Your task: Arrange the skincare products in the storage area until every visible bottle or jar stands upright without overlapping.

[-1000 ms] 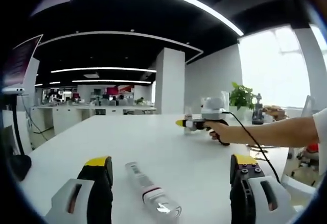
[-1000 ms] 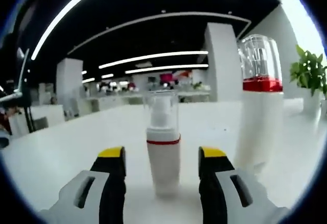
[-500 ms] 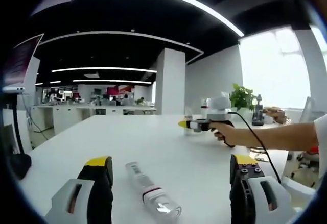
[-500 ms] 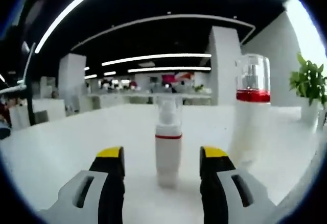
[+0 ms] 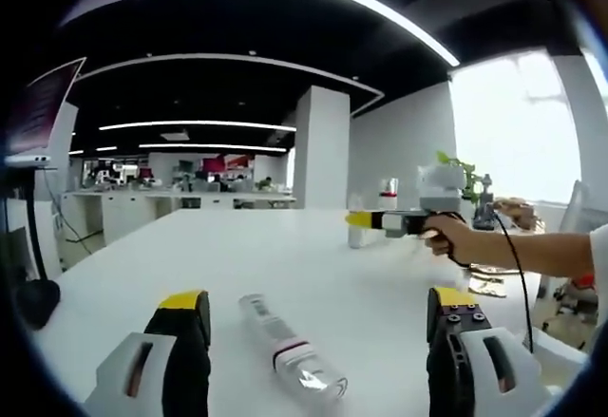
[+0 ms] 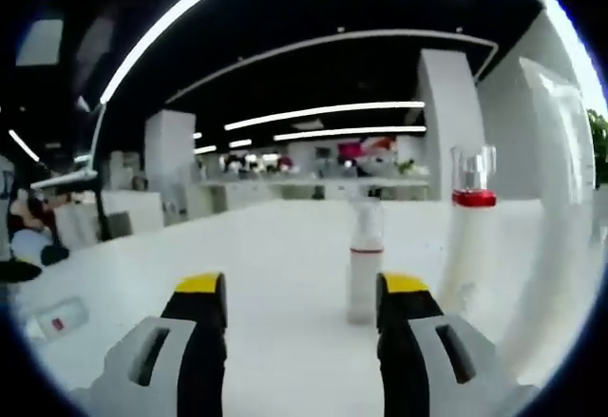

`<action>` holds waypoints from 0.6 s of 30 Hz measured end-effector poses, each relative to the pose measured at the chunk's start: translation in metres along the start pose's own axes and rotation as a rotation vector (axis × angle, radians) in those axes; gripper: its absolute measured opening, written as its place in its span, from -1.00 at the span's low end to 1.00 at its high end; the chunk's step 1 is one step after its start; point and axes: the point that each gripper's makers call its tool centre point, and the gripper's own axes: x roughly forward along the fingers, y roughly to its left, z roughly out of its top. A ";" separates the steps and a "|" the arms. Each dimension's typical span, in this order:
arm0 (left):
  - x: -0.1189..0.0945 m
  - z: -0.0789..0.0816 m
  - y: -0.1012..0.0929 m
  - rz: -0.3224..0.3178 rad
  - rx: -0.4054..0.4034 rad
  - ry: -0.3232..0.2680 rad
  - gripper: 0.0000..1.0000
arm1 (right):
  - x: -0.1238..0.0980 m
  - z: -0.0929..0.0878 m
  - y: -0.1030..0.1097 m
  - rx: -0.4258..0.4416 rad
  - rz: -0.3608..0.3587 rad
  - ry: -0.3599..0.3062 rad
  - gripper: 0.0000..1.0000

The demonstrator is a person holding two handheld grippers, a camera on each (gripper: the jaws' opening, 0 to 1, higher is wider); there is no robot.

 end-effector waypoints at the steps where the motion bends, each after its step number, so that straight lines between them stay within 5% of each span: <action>1: 0.000 0.000 0.000 0.000 0.001 0.002 0.95 | -0.001 0.001 0.002 0.001 0.006 -0.002 0.51; 6: 0.001 -0.005 0.000 0.002 0.012 0.023 0.94 | -0.019 0.001 0.029 0.057 0.115 0.017 0.90; 9: 0.002 -0.013 0.001 0.008 0.024 0.063 0.92 | -0.038 0.001 0.047 0.006 0.170 0.020 1.00; 18: -0.002 -0.027 0.013 0.065 0.098 0.153 0.77 | -0.089 0.026 0.071 0.064 0.287 -0.072 1.00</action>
